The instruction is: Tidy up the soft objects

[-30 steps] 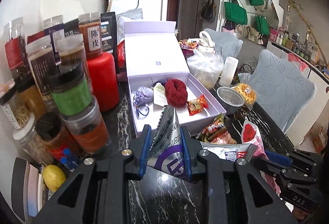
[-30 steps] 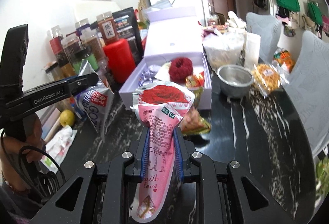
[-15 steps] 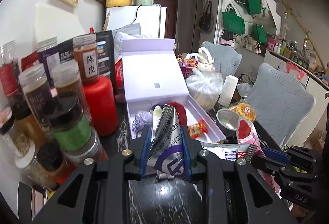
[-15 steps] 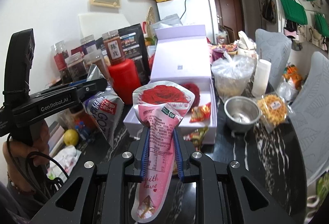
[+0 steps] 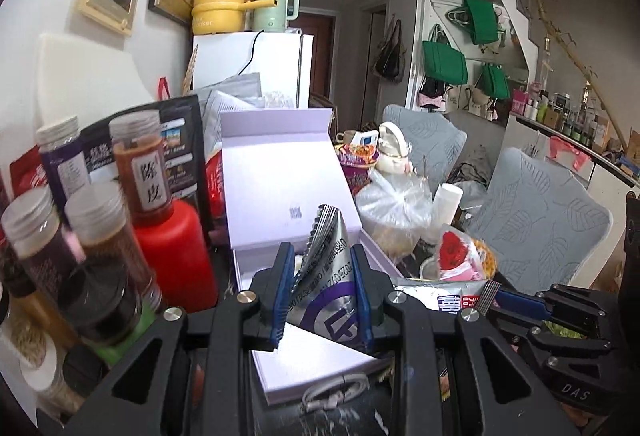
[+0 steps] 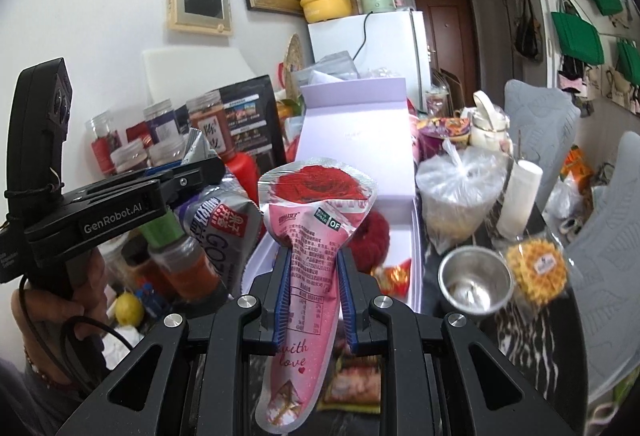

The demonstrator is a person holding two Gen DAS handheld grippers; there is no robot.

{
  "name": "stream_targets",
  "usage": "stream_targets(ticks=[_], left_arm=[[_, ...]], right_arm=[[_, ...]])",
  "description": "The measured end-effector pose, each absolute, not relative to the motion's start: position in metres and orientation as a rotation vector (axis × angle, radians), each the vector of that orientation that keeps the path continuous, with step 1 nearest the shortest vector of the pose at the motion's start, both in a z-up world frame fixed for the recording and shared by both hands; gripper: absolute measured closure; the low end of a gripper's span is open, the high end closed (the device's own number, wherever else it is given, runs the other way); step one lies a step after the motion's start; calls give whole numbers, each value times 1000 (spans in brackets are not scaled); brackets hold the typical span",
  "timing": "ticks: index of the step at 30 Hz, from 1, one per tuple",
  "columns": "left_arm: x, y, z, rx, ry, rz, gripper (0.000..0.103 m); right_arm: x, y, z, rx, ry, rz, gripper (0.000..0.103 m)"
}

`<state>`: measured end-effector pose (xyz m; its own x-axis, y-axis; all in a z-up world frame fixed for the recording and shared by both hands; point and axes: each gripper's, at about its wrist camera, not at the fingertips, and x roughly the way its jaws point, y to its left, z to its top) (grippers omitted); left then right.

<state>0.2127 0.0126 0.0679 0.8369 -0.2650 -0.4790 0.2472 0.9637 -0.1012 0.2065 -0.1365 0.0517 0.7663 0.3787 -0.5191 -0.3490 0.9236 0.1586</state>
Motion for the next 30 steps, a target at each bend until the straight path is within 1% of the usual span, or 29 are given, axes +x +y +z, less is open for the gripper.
stream_targets(ticks=[7,22,30], left_arm=[[242,8,78,-28,477,-268,75],[304,1,80,-14,457,-209,75],[333,1,72,-3,470,-197,75]], right_arm=[[244,-137,60,37,563,396,81],[314,-139,76,20,522,409,81],[347,-140,66,64,523,428,81]])
